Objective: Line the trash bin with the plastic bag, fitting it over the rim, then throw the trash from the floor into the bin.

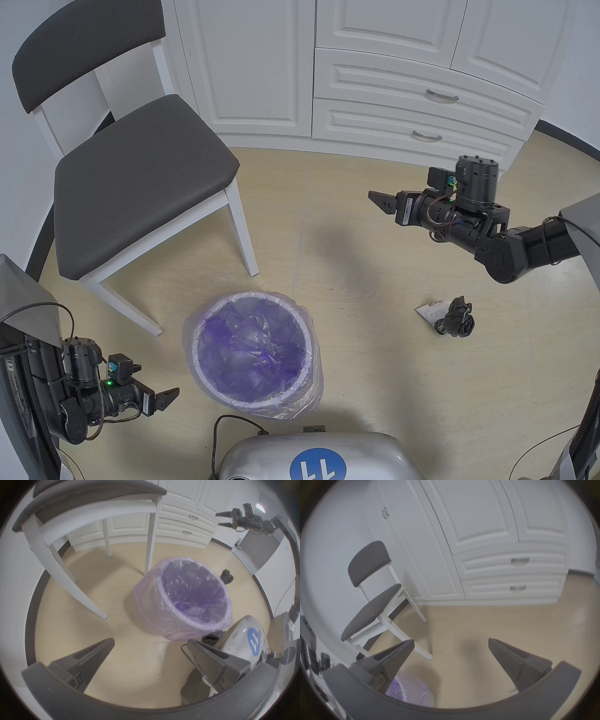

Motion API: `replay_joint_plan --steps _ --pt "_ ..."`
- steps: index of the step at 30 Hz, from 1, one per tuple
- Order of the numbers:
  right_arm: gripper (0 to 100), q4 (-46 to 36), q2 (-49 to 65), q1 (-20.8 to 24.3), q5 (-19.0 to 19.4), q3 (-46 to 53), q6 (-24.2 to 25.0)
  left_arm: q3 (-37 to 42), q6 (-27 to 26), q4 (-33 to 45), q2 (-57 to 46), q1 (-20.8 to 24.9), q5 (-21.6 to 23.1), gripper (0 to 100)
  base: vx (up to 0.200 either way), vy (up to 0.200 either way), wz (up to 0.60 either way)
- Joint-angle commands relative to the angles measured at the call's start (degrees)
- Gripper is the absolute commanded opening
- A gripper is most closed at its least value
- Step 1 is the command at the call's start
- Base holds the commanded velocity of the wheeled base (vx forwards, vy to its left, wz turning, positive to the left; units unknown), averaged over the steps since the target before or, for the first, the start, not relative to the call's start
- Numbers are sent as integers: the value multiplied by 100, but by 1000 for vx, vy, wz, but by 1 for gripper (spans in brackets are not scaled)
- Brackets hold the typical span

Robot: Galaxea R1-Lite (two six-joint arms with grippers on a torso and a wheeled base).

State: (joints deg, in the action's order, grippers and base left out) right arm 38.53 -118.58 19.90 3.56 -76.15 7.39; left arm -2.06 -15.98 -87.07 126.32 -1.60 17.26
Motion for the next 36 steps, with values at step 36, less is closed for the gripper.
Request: replay_joint_plan --steps 36 --pt "100 831 335 -381 -286 804 -985 -4786 702 2211 2195 590 -1093 100 0 0 0"
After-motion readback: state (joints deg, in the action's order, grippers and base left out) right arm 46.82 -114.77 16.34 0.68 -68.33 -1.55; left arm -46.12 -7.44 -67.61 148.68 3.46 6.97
